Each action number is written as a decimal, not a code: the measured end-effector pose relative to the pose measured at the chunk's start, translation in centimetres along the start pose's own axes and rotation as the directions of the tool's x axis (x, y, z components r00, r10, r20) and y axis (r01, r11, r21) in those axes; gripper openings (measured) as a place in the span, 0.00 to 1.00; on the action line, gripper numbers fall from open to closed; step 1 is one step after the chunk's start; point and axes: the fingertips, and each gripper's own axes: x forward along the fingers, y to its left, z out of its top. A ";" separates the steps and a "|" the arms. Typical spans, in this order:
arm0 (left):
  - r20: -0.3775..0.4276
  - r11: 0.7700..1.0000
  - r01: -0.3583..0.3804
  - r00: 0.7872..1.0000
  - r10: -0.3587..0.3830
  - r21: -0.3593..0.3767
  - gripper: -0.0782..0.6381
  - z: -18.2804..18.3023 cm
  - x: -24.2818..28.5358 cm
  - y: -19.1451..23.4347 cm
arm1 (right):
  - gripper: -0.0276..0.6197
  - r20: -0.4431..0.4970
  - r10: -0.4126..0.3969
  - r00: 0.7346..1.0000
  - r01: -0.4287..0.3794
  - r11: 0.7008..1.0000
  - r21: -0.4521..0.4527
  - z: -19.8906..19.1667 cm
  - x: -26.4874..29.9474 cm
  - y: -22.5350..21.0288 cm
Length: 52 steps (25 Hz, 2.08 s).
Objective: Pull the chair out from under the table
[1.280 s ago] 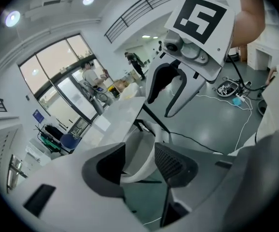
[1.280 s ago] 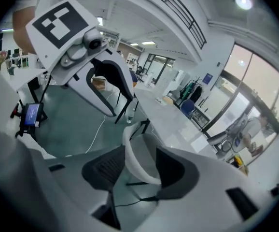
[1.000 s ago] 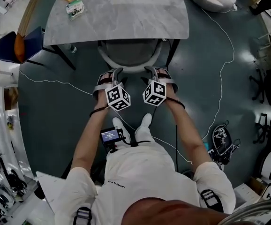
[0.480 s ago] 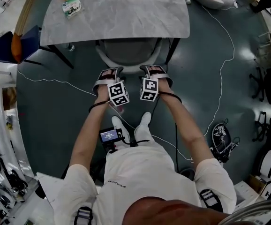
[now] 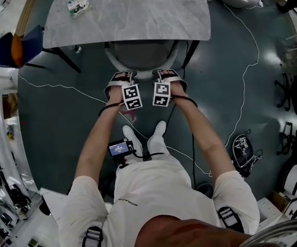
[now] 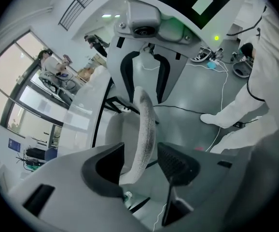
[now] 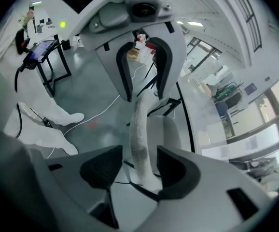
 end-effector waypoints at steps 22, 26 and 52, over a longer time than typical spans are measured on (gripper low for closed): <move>-0.079 0.990 -0.020 0.996 0.031 0.141 0.24 -1.2 4.8 -1.4 | 0.19 -0.030 -0.011 0.999 0.009 0.998 -0.069 -1.2 3.8 0.8; -0.087 0.991 -0.005 0.996 0.017 0.132 0.24 -1.3 4.7 -1.5 | 0.18 -0.034 -0.005 0.999 0.003 0.998 -0.066 -1.1 3.9 0.8; -0.099 0.990 0.033 0.995 -0.020 0.137 0.23 -0.7 2.8 -5.5 | 0.17 -0.030 0.047 0.998 -0.048 0.998 -0.036 -0.6 2.0 5.0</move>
